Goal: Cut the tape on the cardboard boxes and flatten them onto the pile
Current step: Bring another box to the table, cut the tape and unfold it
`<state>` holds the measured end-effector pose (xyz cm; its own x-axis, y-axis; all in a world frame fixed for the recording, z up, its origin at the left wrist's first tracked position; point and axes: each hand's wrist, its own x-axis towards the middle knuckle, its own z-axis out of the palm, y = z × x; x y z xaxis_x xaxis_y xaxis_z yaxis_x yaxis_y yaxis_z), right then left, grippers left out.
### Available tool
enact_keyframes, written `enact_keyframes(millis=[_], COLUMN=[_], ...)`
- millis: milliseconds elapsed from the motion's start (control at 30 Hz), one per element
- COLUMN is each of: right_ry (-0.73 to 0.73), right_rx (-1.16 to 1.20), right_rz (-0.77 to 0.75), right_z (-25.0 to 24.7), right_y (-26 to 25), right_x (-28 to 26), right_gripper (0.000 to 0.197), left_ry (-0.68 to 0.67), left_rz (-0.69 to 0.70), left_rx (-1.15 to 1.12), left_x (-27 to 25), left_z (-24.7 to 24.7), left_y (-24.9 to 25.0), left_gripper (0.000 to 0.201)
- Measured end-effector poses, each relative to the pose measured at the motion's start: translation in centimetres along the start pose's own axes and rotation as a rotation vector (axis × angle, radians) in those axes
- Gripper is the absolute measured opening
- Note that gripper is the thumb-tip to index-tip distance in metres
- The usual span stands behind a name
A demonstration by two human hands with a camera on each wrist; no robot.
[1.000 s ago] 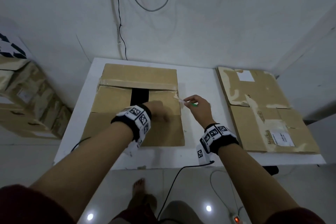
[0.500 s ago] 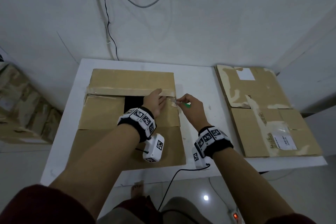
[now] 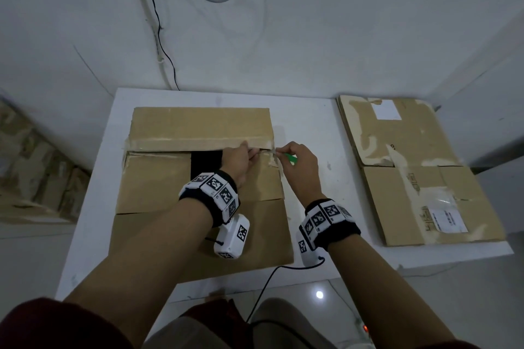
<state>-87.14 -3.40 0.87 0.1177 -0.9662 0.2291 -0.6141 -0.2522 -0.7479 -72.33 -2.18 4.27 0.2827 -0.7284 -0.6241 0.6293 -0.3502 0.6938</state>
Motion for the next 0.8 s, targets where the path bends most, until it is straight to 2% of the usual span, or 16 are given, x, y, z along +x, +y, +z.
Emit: enact_keyframes(millis=[133,200,267,367,433,533,600,667,733,800], right_ry=[0.092,0.13,0.115,0.183,0.202,0.035,-0.083,-0.174,-0.258,-0.266], right_rx=[0.028,0.081,0.116,0.141,0.129,-0.033,-0.141,-0.202,-0.277,-0.354], right_rz=[0.041,0.1,0.158,0.237,0.373,0.593,0.615,0.64,0.677,0.76], right_z=[0.4,0.0,-0.5,-1.0,-0.7,0.2,0.6,0.6,0.2,0.0], right_y=[0.2,0.4,0.4,1.8,3.7,7.6,9.5,10.2,10.2,9.5], right_x=[1.1,2.7,3.7,2.9,1.0,-2.5,-4.6,-5.8,-5.7,-4.5], right_gripper=[0.008,0.011,0.011,0.011,0.014,0.029,0.038,0.037,0.028,0.035], left_ry=[-0.072,-0.112,-0.093,-0.131,-0.179,-0.21,-0.164,-0.099,-0.051,0.005], left_rz=[0.056,0.081,0.127,0.262,0.369,0.483,0.548,0.652,0.771,0.852], left_rx=[0.109,0.179,0.165,0.038,0.065,0.235,0.343,0.5,0.727,0.999], left_x=[0.5,0.1,-0.4,-1.4,-2.0,-1.5,-0.2,1.4,2.9,4.0], left_z=[-0.7,-0.7,-0.2,1.0,1.4,1.5,1.0,0.1,-1.1,-2.4], left_y=[-1.1,-2.0,-2.1,-0.7,0.8,2.6,3.7,4.8,5.8,6.9], left_gripper=[0.027,0.022,0.017,0.022,0.026,0.028,0.025,0.026,0.035,0.051])
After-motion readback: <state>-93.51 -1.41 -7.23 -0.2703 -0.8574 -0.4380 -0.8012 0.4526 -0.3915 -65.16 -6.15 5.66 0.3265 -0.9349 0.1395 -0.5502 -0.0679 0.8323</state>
